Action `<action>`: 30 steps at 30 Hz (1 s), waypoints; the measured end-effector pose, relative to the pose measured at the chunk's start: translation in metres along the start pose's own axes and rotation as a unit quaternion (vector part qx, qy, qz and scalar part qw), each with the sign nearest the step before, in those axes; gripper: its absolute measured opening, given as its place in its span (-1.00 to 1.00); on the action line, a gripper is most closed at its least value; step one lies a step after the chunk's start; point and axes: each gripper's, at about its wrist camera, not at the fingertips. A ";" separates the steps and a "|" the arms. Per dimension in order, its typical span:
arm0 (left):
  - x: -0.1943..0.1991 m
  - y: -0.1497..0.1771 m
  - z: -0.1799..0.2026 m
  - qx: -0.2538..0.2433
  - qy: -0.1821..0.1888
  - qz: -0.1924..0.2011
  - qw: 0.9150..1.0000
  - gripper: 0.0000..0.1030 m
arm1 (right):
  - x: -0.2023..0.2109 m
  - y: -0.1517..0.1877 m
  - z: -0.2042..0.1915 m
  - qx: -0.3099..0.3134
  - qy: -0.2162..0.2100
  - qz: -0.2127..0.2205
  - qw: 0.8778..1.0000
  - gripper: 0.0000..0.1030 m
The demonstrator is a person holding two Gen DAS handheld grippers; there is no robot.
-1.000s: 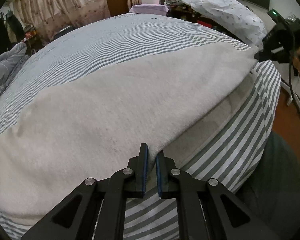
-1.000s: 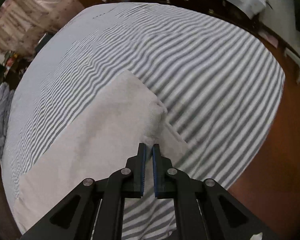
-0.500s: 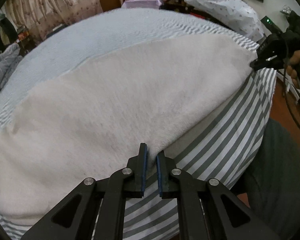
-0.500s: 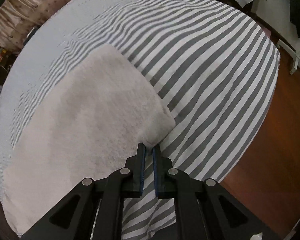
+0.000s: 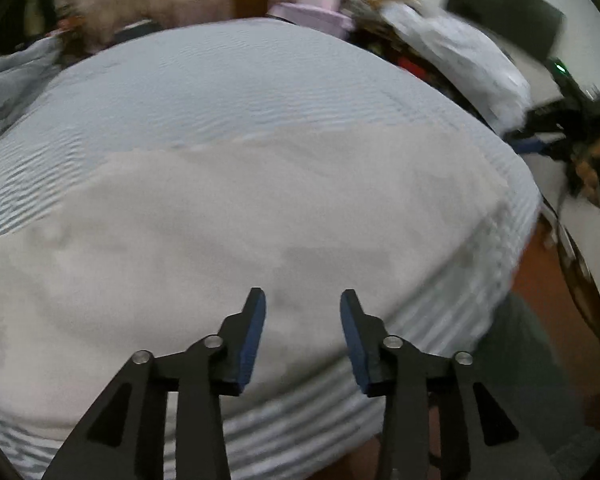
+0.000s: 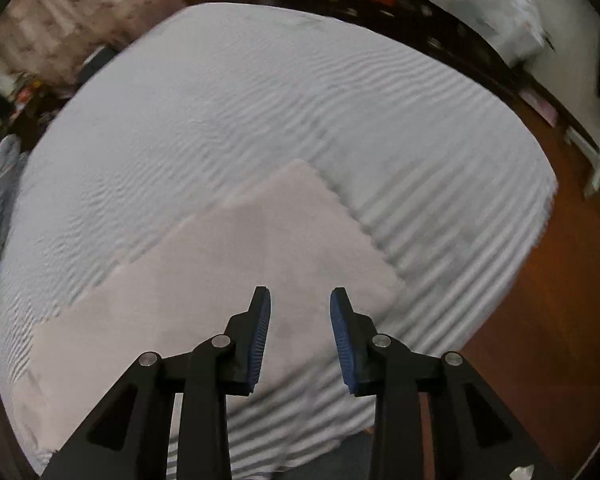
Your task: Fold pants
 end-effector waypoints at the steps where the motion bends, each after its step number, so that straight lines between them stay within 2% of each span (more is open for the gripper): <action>1: 0.003 -0.006 -0.017 0.019 -0.021 0.011 1.000 -0.17 | -0.001 -0.002 -0.017 0.014 -0.014 -0.001 1.000 -0.42; 3: 0.004 -0.009 -0.041 0.053 -0.056 0.020 0.997 -0.16 | -0.006 -0.008 -0.057 0.047 -0.061 -0.008 0.997 -0.42; 5: 0.001 -0.011 -0.070 0.093 -0.096 0.017 0.991 -0.16 | -0.016 -0.008 -0.102 0.066 -0.127 -0.028 0.989 -0.42; 8: -0.008 -0.003 -0.098 0.123 -0.148 -0.003 0.981 -0.16 | -0.042 -0.002 -0.183 0.112 -0.216 -0.087 0.966 -0.42; 11: -0.015 0.009 -0.109 0.128 -0.170 -0.025 0.977 -0.16 | -0.062 0.009 -0.250 0.165 -0.257 -0.123 0.944 -0.42; 12: -0.017 0.014 -0.111 0.127 -0.172 -0.030 0.976 -0.16 | -0.072 0.015 -0.280 0.188 -0.270 -0.143 0.934 -0.42; 14: -0.017 0.018 -0.114 0.124 -0.178 -0.032 0.976 -0.16 | -0.083 0.025 -0.315 0.209 -0.283 -0.160 0.922 -0.42; 16: -0.016 0.022 -0.110 0.113 -0.183 -0.025 0.976 -0.16 | -0.105 0.032 -0.350 0.225 -0.297 -0.195 0.907 -0.42; 21: -0.011 0.039 -0.109 0.122 -0.188 -0.017 0.974 -0.16 | -0.144 0.052 -0.405 0.240 -0.300 -0.256 0.887 -0.42; 25: -0.006 0.047 -0.110 0.136 -0.182 -0.004 0.974 -0.16 | -0.175 0.061 -0.425 0.243 -0.297 -0.295 0.875 -0.42; 30: -0.007 0.050 -0.109 0.125 -0.187 0.004 0.974 -0.16 | -0.179 0.079 -0.422 0.259 -0.317 -0.341 0.846 -0.41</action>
Point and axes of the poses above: each gripper's, at about its wrist camera, not at the fingertips, and x roughly against the way its jaws point, z to its right, y to its underside, and after that the axes turned 9 degrees about z, right-handed
